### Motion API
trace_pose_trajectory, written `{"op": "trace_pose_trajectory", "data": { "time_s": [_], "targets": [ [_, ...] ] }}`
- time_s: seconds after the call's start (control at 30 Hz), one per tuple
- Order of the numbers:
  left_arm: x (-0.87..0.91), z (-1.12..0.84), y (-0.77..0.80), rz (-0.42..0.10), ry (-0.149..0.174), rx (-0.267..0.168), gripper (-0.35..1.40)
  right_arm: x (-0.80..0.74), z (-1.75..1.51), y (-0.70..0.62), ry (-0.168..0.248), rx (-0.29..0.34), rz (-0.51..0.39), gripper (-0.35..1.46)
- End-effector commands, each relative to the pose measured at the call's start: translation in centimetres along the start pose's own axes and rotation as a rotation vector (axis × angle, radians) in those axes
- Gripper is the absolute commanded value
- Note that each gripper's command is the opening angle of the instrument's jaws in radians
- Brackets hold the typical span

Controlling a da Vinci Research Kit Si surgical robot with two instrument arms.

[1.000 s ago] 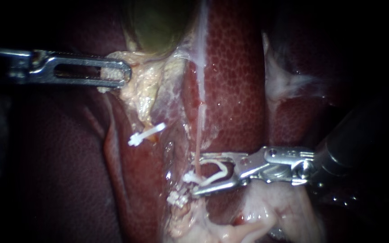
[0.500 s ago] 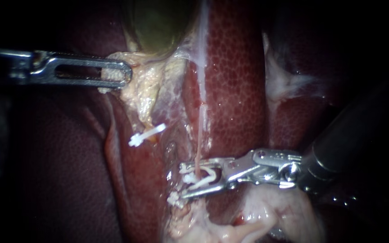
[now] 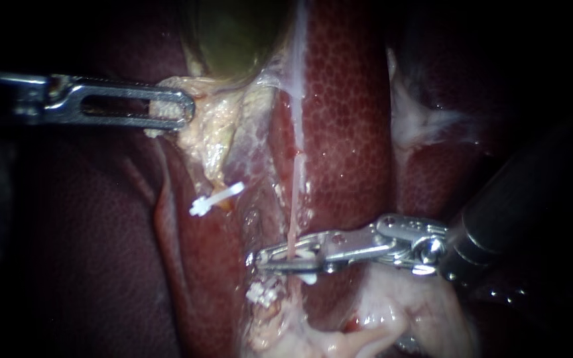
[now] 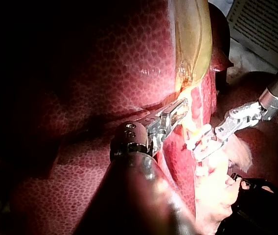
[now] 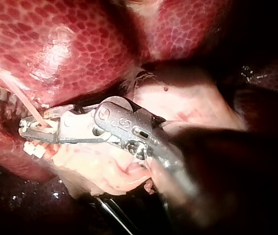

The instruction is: Clipping second clip right tube

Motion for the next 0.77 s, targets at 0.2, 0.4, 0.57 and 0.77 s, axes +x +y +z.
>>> {"op": "trace_pose_trajectory", "data": {
  "time_s": [0.2, 0.4, 0.57, 0.77],
  "targets": [
    [0.0, -0.01, 0.0, 0.0, 0.0, 0.0, -0.35, 0.0, 0.0, -0.02, 0.0, 0.009, 0.002, -0.35],
    [0.0, -0.01, 0.0, 0.0, 0.0, 0.0, -0.35, 0.0, 0.0, -0.03, -0.004, 0.01, 0.007, -0.35],
    [0.0, -0.01, 0.0, 0.0, 0.0, 0.0, -0.35, -0.01, 0.01, -0.03, -0.004, 0.011, 0.012, -0.35],
    [0.0, -0.01, 0.0, 0.0, 0.0, 0.0, -0.35, 0.0, 0.0, -0.01, -0.003, 0.008, 0.017, -0.22]
  ]
}}
